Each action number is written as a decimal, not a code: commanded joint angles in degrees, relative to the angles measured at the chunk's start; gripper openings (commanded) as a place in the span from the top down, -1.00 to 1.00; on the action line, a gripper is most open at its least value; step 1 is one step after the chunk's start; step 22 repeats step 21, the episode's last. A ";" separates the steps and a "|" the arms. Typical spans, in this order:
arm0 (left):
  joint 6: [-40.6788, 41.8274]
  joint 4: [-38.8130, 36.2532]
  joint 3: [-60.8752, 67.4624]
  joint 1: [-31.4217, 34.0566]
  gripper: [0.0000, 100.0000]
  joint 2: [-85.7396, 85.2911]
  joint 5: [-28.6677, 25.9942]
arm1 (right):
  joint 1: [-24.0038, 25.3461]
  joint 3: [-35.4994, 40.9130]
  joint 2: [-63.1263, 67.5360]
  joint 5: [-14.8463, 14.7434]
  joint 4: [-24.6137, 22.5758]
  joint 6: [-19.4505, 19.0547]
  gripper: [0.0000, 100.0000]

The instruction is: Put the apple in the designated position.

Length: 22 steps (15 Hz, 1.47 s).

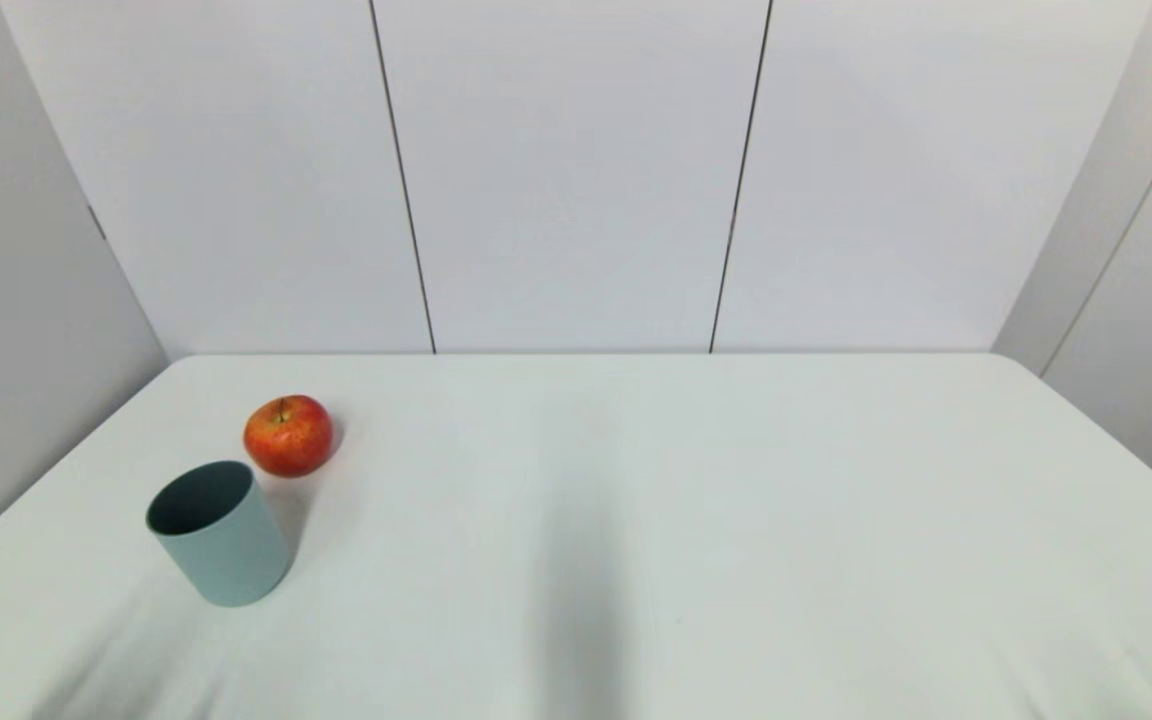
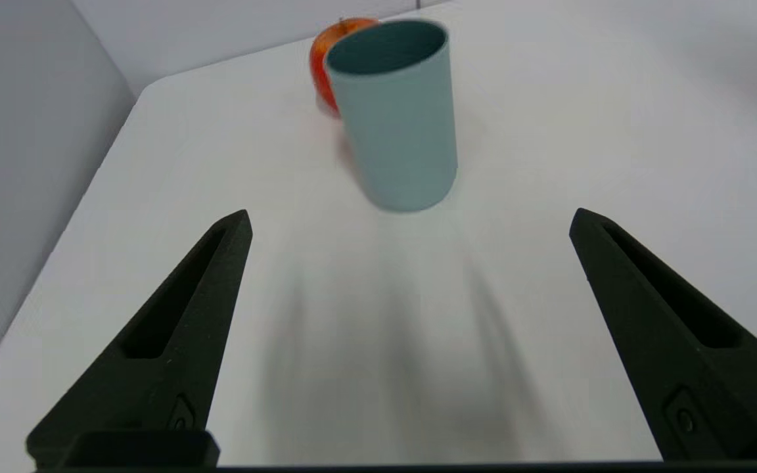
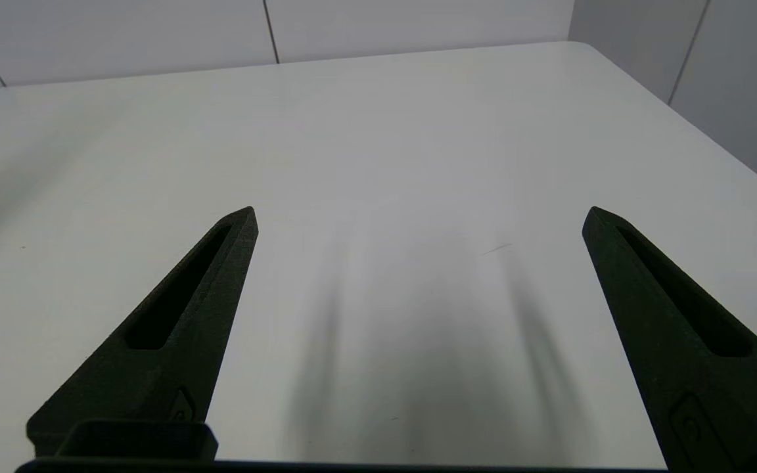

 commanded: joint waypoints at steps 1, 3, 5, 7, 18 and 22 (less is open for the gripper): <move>-0.50 5.42 2.76 0.68 -1.00 -12.13 2.55 | 0.02 0.70 0.02 0.00 -0.05 0.03 -1.00; -2.70 5.42 2.76 0.68 -1.00 -12.13 2.90 | 0.02 0.70 0.02 0.00 -0.05 0.03 -1.00; -9.20 5.60 2.76 0.68 -1.00 -12.13 3.16 | 0.02 0.70 0.02 0.00 -0.05 0.03 -1.00; -13.42 5.42 2.76 0.68 -1.00 -12.13 6.15 | 0.02 0.70 0.11 0.00 0.04 0.12 -1.00; -13.42 5.42 2.76 0.68 -1.00 -12.13 6.06 | -0.07 0.70 0.02 0.00 -0.05 0.30 -1.00; -13.42 5.42 2.76 0.68 -1.00 -12.13 6.06 | 0.02 0.70 0.02 0.00 -0.05 0.21 -1.00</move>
